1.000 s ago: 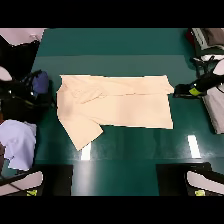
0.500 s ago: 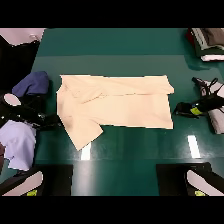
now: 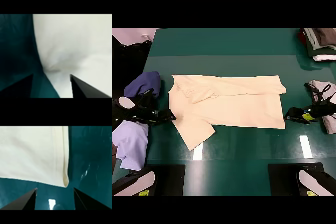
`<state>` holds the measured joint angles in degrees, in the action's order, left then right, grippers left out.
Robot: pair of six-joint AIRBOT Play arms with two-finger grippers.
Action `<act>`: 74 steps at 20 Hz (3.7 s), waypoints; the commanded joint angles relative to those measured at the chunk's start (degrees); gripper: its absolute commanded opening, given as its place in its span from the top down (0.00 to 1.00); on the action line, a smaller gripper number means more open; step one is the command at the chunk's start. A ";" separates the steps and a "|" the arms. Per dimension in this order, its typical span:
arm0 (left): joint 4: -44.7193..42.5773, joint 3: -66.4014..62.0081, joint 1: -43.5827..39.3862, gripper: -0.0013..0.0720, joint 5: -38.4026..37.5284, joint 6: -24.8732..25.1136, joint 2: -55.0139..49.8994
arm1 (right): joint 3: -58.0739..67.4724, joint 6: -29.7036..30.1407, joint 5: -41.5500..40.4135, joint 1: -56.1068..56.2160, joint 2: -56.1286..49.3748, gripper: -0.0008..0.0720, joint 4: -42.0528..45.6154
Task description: Fold the shirts.
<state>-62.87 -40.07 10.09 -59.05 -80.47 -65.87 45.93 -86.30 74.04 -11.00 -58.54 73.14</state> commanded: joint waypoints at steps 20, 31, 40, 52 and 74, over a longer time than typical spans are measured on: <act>6.14 -5.51 0.02 0.95 0.85 5.51 -3.87 | -0.15 0.48 -1.64 1.27 -17.03 0.31 -4.59; 5.88 -14.78 0.02 0.95 -9.31 6.95 7.28 | 6.47 2.43 0.11 -0.04 2.71 0.97 -4.68; 13.75 -46.90 0.00 0.95 -19.78 2.38 20.00 | 32.65 2.36 -0.76 -5.62 17.97 0.97 -12.11; 14.10 -89.20 0.02 0.95 -22.91 -5.18 20.00 | 63.80 0.35 1.68 -5.57 20.79 0.97 -9.07; 7.10 -52.00 0.00 0.95 -15.61 5.66 -12.46 | 53.35 -9.01 18.58 -4.00 -26.01 0.97 0.04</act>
<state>-56.88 -93.82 10.02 -79.99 -79.24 -71.24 101.65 -96.40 99.46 -15.88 -79.29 73.06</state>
